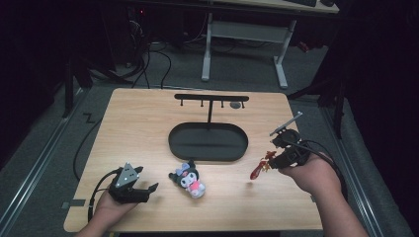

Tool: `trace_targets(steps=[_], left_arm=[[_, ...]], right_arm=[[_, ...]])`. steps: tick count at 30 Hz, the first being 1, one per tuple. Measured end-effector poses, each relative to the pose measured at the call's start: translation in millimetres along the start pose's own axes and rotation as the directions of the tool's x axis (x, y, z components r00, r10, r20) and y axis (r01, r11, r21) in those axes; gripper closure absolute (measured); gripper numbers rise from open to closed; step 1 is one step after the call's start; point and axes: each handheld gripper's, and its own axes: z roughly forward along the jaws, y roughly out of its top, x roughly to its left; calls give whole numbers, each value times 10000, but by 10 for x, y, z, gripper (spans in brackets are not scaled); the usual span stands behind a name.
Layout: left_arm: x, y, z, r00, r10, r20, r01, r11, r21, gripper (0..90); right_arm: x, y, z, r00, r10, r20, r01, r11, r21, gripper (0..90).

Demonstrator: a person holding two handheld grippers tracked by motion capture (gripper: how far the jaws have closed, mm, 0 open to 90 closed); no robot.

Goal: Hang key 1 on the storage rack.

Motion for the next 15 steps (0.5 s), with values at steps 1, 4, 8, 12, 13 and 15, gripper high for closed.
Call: trace_targets(steps=[1, 4, 8, 12, 13, 15], left_arm=[[0, 2, -1, 10000, -5, -18, 5, 10000, -33, 187], [2, 2, -2, 10000, 13, -33, -13, 10000, -22, 188], [0, -4, 2, 10000, 33, 5, -33, 10000, 20, 187], [-6, -3, 5, 10000, 75, 14, -75, 10000, 60, 187], [-6, -3, 1, 10000, 85, 9, -85, 10000, 39, 188], [1, -3, -5, 10000, 49, -3, -49, 10000, -34, 188]], right_arm=[[-2, 19, -2, 10000, -62, 3, 62, 10000, -50, 668], [5, 77, -6, 9999, -122, -14, 122, 9999, -31, 668], [-4, 159, -15, 10000, -60, -33, 60, 9999, -131, 669], [-5, 241, -26, 10000, -82, -53, 81, 9997, -227, 669], [-11, 259, -25, 10000, -72, -55, 70, 9996, -261, 668], [-19, 290, -24, 10000, -39, -62, 37, 9997, -239, 668]])
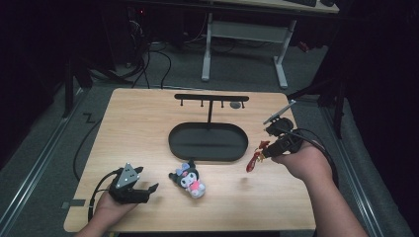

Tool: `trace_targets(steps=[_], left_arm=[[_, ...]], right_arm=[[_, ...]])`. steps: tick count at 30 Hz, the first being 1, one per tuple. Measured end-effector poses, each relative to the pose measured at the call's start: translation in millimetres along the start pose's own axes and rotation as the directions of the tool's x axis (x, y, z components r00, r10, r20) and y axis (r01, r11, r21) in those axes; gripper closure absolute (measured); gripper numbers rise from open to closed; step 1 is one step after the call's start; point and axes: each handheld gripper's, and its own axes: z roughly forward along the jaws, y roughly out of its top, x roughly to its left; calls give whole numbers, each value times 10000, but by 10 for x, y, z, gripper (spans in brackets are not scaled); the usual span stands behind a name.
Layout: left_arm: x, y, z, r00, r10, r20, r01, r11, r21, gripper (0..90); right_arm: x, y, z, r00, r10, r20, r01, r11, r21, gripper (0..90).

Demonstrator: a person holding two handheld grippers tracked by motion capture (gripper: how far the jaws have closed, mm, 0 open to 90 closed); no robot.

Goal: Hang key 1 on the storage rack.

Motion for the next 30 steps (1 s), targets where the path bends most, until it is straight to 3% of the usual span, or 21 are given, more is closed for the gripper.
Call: trace_targets(steps=[8, 16, 30], left_arm=[[-6, 2, -2, 10000, 76, 34, -76, 10000, -13, 188], [-12, -12, 5, 9999, 105, 82, -105, 9999, 66, 188], [-14, -17, 1, 9998, 168, 135, -169, 9998, 100, 190]], right_arm=[[-30, 167, -21, 9998, 109, 141, -106, 9998, -180, 669], [-56, 390, -3, 9995, 243, -180, -250, 9989, -392, 668], [-54, 743, 1, 9991, 360, 234, -350, 9985, -427, 669]])
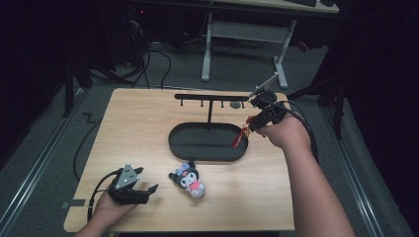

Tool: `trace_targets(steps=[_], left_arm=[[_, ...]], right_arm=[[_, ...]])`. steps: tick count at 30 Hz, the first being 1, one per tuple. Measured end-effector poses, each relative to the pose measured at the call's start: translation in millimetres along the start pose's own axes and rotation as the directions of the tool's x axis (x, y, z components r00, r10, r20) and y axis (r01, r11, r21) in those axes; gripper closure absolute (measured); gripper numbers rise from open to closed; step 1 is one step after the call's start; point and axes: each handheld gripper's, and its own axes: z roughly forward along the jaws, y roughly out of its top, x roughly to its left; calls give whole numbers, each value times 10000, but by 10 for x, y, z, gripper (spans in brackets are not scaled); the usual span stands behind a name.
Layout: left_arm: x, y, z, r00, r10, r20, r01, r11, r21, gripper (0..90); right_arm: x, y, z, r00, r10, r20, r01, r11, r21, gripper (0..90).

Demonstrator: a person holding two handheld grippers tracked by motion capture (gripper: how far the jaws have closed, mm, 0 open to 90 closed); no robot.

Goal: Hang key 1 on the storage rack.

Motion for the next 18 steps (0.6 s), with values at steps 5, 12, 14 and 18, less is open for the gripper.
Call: trace_targets(steps=[5, 12, 14, 18], left_arm=[[-5, 11, 15, 10000, 63, 71, -63, 10000, -17, 190], [-20, 15, 22, 9999, 141, 100, -141, 9999, -6, 191], [-16, 16, 20, 9999, 113, 100, -113, 9999, -23, 191], [-19, 14, 24, 9999, 76, 119, -76, 10000, -37, 191]], right_arm=[[-38, 34, 5, 9998, 152, 155, -153, 9999, 52, 669], [-106, 91, -26, 9990, 375, 238, -373, 9993, -92, 668], [-120, 126, -24, 9989, 366, 298, -364, 9993, -78, 669], [-106, 194, -5, 9993, 295, 243, -294, 9996, -42, 668]])
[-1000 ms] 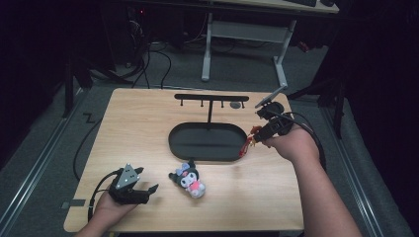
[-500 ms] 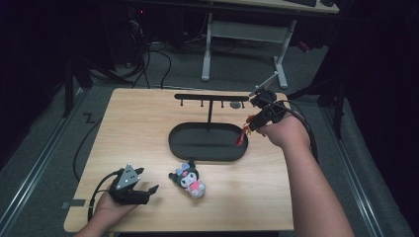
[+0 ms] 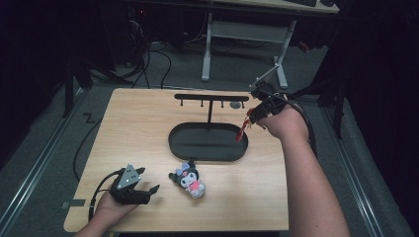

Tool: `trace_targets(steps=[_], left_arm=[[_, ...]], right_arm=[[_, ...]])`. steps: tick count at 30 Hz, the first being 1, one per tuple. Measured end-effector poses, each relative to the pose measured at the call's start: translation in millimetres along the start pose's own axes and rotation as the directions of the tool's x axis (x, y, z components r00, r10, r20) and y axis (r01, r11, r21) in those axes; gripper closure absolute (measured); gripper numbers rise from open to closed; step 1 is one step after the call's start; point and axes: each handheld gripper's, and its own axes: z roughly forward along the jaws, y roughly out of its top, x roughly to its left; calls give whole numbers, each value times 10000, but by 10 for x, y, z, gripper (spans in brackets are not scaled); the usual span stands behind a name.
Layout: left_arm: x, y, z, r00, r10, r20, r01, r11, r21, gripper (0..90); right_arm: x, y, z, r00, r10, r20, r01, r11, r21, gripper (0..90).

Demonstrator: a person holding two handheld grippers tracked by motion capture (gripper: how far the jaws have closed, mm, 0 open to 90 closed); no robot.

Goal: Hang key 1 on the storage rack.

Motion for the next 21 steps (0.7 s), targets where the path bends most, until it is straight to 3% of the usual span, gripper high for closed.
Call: trace_targets(steps=[14, 21], left_arm=[[-19, 14, 19, 9998, 13, 175, -12, 10000, -48, 191], [-68, 45, 60, 9990, 212, 405, -211, 9998, -37, 192]], right_arm=[[-98, 236, 121, 9988, 404, 266, -395, 9987, -323, 668], [-88, 325, 179, 9984, 525, 187, -514, 9970, -570, 668]])
